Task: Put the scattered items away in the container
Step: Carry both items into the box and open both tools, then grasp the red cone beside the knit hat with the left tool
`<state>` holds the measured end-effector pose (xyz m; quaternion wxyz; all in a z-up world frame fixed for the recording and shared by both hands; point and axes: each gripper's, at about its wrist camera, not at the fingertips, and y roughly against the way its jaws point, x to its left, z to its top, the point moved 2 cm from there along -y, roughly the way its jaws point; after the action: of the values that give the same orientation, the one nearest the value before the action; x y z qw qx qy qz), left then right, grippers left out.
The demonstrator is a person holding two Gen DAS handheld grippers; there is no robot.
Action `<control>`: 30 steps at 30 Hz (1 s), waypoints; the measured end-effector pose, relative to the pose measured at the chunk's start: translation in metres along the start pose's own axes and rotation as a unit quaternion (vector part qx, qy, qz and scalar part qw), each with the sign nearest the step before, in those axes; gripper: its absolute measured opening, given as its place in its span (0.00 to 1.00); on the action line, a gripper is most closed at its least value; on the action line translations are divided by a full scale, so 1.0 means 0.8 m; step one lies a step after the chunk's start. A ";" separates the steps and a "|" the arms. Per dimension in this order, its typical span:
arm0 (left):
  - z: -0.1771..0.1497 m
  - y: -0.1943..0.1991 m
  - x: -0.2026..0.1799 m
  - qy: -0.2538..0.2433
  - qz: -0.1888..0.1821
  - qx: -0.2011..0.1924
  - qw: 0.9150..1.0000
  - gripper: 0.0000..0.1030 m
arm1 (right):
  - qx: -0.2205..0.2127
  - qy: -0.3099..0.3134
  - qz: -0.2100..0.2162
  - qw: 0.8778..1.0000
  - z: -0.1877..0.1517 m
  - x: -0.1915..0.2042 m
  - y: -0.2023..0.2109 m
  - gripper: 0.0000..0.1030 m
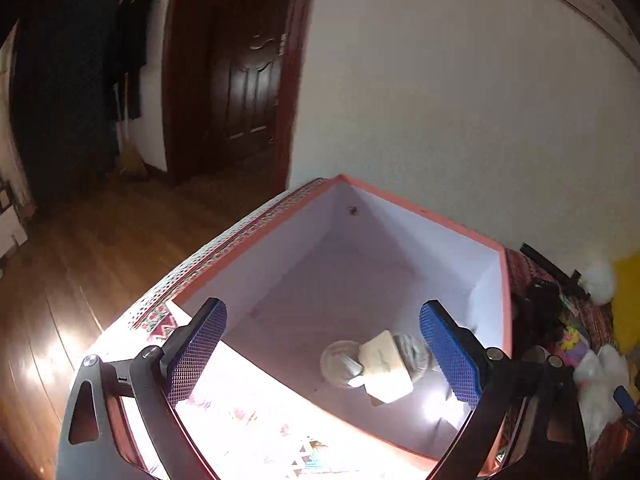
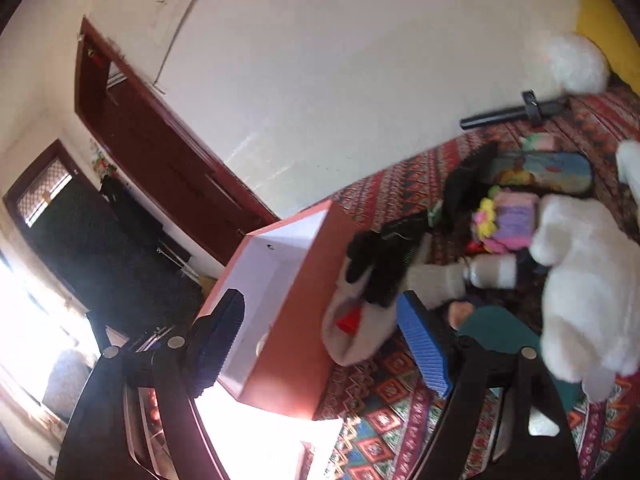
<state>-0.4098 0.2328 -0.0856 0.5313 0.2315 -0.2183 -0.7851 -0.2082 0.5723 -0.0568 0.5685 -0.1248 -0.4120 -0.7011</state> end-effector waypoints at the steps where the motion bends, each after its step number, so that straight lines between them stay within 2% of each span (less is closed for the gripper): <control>1: -0.005 0.004 -0.031 -0.032 -0.014 -0.007 0.999 0.95 | 0.004 -0.016 -0.006 1.000 -0.006 -0.019 0.003 0.73; 3: -0.021 0.010 -0.094 -0.085 -0.049 -0.016 0.995 0.95 | 0.011 -0.049 -0.014 0.999 -0.016 -0.054 0.006 0.71; 5: -0.042 0.010 -0.149 -0.104 -0.110 -0.005 0.988 0.93 | 0.010 -0.069 -0.016 0.997 -0.014 -0.079 0.007 0.70; 7: -0.064 0.002 -0.196 -0.113 -0.159 0.012 0.981 0.84 | 0.004 -0.069 -0.019 0.997 -0.009 -0.091 0.008 0.69; 9: -0.088 -0.015 -0.235 -0.123 -0.185 0.037 0.974 0.69 | 0.001 -0.060 -0.029 0.998 -0.007 -0.099 0.008 0.69; 10: -0.096 -0.025 -0.248 -0.120 -0.192 0.049 0.973 0.67 | 0.002 -0.058 -0.032 0.998 -0.007 -0.103 0.007 0.69; 12: -0.107 -0.050 -0.262 -0.103 -0.190 0.073 0.974 0.61 | 0.004 -0.063 -0.027 0.998 -0.006 -0.111 0.005 0.69; 17: -0.129 -0.101 -0.261 -0.081 -0.123 0.081 0.986 0.61 | 0.011 -0.081 -0.006 0.997 -0.003 -0.130 -0.001 0.68; 21: -0.148 -0.141 -0.258 -0.085 -0.084 0.095 0.988 0.43 | 0.010 -0.085 0.006 0.996 0.002 -0.135 -0.003 0.68; 23: -0.161 -0.164 -0.250 -0.064 -0.085 0.112 0.988 0.37 | 0.009 -0.090 0.015 0.996 0.005 -0.138 -0.006 0.68; 25: -0.170 -0.181 -0.242 -0.034 -0.104 0.122 0.987 0.34 | 0.008 -0.095 0.022 0.995 0.009 -0.140 -0.008 0.68; 27: -0.170 -0.177 -0.243 -0.020 -0.112 0.116 0.987 0.27 | 0.009 -0.096 0.028 0.995 0.011 -0.141 -0.010 0.68; 30: -0.169 -0.172 -0.242 -0.011 -0.127 0.115 0.985 0.26 | 0.006 -0.092 0.032 0.995 0.014 -0.141 -0.008 0.68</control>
<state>-0.3665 0.4475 -0.2489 0.3947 0.3080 -0.2823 -0.8184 -0.1811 0.6590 -0.1250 0.5512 -0.1983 -0.4627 -0.6654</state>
